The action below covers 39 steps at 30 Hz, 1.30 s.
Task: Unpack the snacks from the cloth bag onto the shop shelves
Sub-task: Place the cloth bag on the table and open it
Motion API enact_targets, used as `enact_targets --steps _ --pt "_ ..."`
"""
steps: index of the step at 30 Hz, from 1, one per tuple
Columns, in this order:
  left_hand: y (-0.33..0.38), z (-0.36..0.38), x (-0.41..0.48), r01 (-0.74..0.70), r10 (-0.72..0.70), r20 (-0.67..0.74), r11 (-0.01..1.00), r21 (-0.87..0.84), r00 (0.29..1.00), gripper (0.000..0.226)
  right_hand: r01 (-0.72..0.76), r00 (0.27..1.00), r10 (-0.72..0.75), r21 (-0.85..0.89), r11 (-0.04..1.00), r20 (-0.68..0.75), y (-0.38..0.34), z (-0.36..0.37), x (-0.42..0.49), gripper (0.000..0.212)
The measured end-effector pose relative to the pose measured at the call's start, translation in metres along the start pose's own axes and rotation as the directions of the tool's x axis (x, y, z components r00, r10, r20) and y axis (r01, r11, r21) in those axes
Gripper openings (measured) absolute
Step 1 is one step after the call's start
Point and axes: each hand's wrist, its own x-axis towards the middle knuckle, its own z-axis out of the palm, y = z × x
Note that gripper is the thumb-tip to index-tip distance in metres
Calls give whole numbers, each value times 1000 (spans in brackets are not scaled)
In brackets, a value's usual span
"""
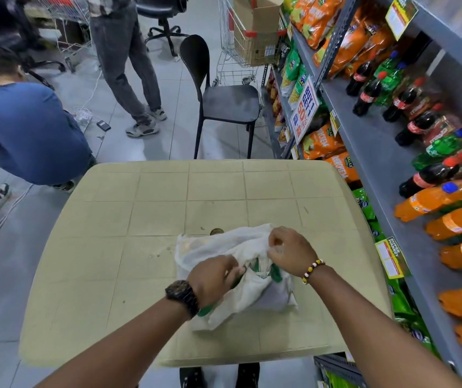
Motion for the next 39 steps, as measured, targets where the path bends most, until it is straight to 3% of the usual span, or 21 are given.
enact_targets --steps 2,4,9,14,16,18,21,24,26,28,29,31,35,37,39 --pt "11 4 14 128 -124 67 990 -54 990 40 -83 992 92 -89 993 92 -4 4 -3 28" --pt "21 13 24 151 -143 172 988 -31 975 39 -105 983 125 -146 984 135 -6 9 -7 41" --pt "26 36 29 243 -227 162 966 -89 960 17 -83 943 109 -93 992 314 -5 7 -15 33" --pt "29 41 20 236 -230 106 970 -54 967 16 -45 966 71 -107 993 250 -3 11 -17 31" --pt "33 38 17 142 -142 60 990 -3 988 17 -62 986 74 -81 995 148 -2 7 -12 23" --pt "38 34 8 -60 57 34 996 73 998 18 -121 993 120 -45 992 -22 4 0 -3 13" --pt "42 38 -12 -447 427 133 862 238 894 16 -259 926 300 192 947 -229 9 -19 15 13" --pt "43 48 -35 -636 587 246 696 334 772 12 -301 855 476 552 778 -206 -3 -33 29 14" --pt "43 51 -45 -699 633 296 636 328 715 23 -248 868 462 644 724 -184 -18 -32 33 12" --pt "42 52 -48 -729 640 350 604 322 684 44 -176 925 356 683 709 -131 -33 -29 28 20" --pt "41 51 -48 -726 627 365 596 343 688 54 -145 955 283 704 696 -83 -37 -26 22 29" --pt "39 48 -43 -645 572 299 658 389 764 61 -99 982 180 673 733 -52 -37 -20 8 41" --pt "32 26 -21 -255 285 -18 883 394 958 42 -163 928 273 383 909 -254 -8 2 -30 24" --pt "28 19 -7 -84 97 -10 908 411 995 38 -279 915 342 276 920 -214 12 19 -50 15" --pt "24 23 8 10 -38 60 907 422 997 43 -371 916 393 203 906 -81 31 36 -67 13"
